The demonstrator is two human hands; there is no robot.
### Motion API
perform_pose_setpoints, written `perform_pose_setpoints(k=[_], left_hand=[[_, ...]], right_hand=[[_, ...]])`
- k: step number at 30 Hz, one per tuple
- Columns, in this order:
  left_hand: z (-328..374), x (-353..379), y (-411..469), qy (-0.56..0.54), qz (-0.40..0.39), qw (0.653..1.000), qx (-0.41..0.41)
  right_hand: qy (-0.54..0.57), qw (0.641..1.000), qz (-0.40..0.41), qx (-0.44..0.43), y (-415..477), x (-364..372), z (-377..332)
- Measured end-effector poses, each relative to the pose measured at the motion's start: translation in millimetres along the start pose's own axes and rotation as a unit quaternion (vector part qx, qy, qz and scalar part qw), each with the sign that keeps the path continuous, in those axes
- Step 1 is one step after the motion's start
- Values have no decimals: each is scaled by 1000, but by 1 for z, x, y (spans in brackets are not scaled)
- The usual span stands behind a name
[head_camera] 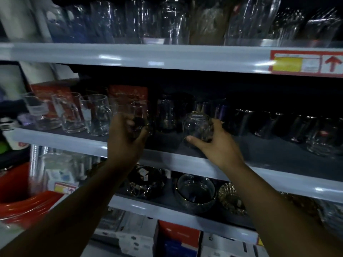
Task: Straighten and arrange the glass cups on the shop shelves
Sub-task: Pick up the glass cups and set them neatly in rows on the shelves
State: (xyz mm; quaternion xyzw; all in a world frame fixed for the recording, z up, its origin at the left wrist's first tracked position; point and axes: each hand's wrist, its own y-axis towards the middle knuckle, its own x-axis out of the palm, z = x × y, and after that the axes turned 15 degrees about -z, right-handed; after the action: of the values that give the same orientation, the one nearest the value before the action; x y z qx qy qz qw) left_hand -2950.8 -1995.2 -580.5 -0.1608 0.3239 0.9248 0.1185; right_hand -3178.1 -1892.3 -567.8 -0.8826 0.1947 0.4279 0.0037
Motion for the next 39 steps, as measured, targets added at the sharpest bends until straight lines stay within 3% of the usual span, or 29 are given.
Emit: perform_pose_setpoints(k=[3,9,12,15,19,23,26,31,36,39], left_hand=[[-11,-11,12,48,-15,997,-55],[-6,-8,30,-6,-106,989,-101],[-1,-9,29,-20,-97,991,-86],[13,-14,23,-99,-85,990,-56],[47,-10,10,-144,-121,982,-35],[79,22,-11,-150,-174,973,-31],[94,51,-22,-145,-200,969,-10],[117,94,-27,-126,-236,963,20],[125,117,-23,-101,-328,939,28],[117,106,-14,-40,-244,966,70]], right_hand=[[-13,1000,-2,11,-3,-2,-2],[-8,1000,-7,18,-4,-4,-3],[12,1000,-1,4,-5,-4,-2],[44,998,14,-32,-11,-9,-4],[54,992,62,-94,-28,-21,-14],[211,970,-3,-121,-56,-36,-28],[256,957,-14,-134,-69,-49,-25],[199,976,2,-94,-76,-76,-1],[196,977,53,-58,-69,-94,29],[173,979,102,-24,-56,-104,46]])
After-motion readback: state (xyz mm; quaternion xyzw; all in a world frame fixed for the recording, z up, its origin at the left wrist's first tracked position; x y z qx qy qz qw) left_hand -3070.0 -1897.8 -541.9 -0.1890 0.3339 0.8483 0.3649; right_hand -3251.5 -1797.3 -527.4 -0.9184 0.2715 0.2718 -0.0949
